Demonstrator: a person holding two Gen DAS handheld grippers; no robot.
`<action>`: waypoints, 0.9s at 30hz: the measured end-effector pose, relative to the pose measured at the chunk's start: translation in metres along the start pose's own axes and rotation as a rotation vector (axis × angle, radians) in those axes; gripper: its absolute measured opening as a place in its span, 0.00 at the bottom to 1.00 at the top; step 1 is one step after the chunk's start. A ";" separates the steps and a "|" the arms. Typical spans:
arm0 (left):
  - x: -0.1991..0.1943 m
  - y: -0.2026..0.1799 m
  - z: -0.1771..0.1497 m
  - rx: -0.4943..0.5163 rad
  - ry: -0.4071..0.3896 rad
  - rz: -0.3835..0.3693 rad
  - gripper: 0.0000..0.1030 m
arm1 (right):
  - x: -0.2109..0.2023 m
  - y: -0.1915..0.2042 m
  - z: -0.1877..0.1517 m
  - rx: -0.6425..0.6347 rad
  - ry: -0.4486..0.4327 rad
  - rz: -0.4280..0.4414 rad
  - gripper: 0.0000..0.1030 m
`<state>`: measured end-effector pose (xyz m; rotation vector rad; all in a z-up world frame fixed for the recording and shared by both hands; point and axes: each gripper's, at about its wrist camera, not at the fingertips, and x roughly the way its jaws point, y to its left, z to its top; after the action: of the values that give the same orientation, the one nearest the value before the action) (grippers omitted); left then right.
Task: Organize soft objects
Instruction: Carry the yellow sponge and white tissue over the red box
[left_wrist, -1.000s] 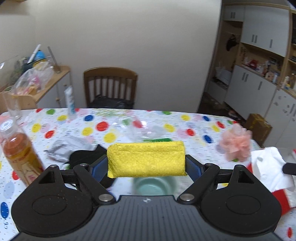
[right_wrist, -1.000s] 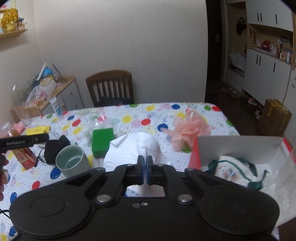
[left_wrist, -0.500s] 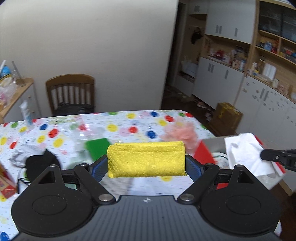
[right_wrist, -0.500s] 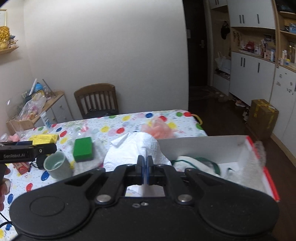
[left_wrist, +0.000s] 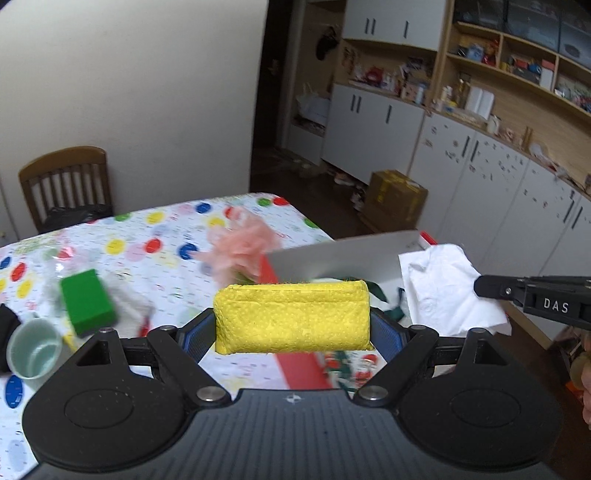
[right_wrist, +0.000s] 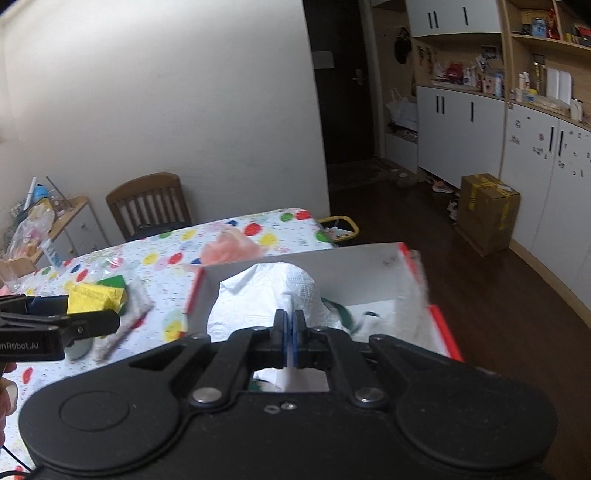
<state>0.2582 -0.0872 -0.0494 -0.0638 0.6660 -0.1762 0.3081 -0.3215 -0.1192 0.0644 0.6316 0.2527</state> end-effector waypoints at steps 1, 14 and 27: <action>0.005 -0.006 0.000 0.005 0.010 -0.007 0.84 | 0.001 -0.005 -0.001 -0.001 0.002 -0.006 0.02; 0.083 -0.061 0.015 0.059 0.089 -0.007 0.84 | 0.042 -0.051 -0.017 -0.045 0.096 -0.053 0.02; 0.166 -0.093 0.030 0.112 0.206 -0.015 0.84 | 0.088 -0.046 -0.032 -0.143 0.221 -0.035 0.01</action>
<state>0.3923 -0.2094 -0.1160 0.0580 0.8597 -0.2364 0.3673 -0.3445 -0.2016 -0.1136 0.8316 0.2726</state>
